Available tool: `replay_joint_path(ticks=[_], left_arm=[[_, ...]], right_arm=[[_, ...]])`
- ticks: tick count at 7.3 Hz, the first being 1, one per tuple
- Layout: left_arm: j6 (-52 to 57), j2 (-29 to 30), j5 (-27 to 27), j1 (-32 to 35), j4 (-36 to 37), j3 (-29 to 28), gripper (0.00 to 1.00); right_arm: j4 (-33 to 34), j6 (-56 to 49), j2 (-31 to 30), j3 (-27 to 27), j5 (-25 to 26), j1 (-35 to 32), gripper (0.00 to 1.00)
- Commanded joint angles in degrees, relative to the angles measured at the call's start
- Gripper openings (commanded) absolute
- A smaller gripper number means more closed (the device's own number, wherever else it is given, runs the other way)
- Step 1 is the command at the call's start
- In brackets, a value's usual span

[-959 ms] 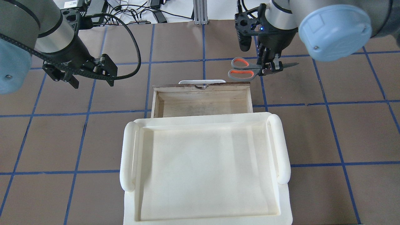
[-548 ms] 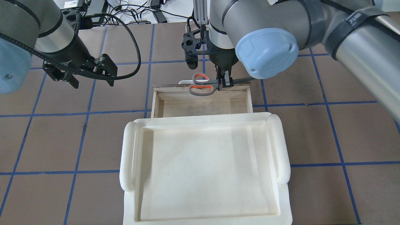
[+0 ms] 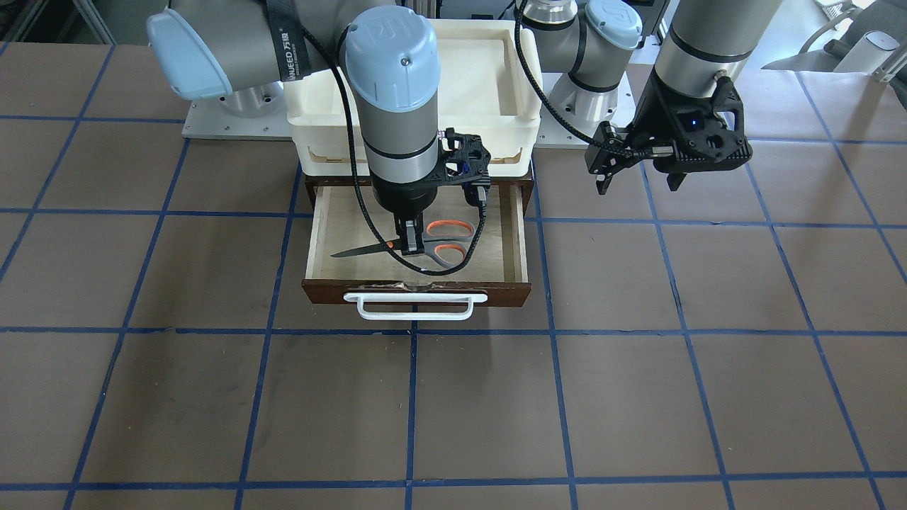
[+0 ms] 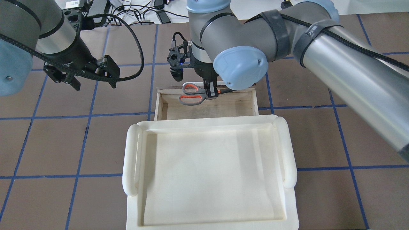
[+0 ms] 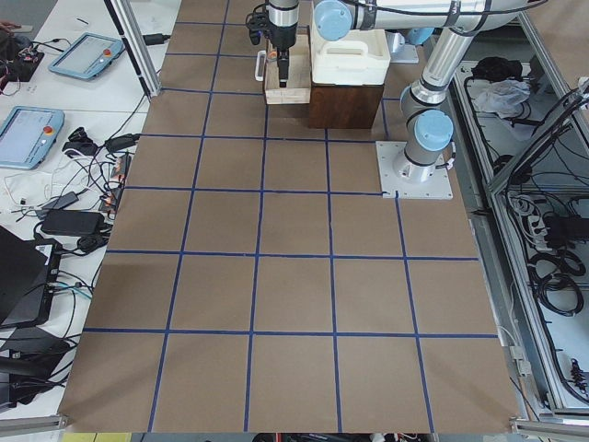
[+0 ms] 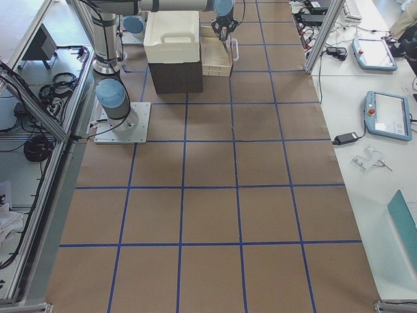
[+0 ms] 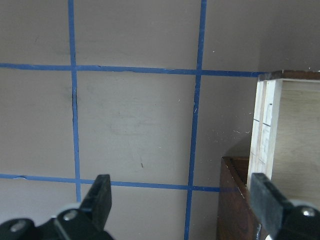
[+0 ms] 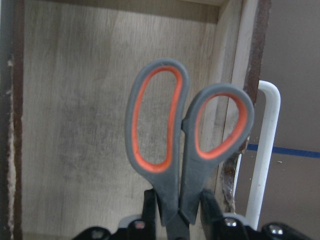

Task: Put scissors in drawer and close it
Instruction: 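Lower the scissors into the drawer and open the right gripper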

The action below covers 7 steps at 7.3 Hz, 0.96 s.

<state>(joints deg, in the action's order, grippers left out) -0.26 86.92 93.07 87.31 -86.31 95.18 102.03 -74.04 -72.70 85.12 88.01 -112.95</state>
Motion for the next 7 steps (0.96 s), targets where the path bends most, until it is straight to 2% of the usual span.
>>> replay_joint_path(ticks=[1,7], left_arm=[[0.0,0.0,0.01,0.05,0.0,0.0,1.0],[0.0,0.0,0.8,0.05,0.0,0.0,1.0]], right_arm=[[0.19,0.03,1.77,0.13,-0.12,-0.16,0.0],[1.59,0.21,3.09,2.07,-0.12,-2.7,0.0]])
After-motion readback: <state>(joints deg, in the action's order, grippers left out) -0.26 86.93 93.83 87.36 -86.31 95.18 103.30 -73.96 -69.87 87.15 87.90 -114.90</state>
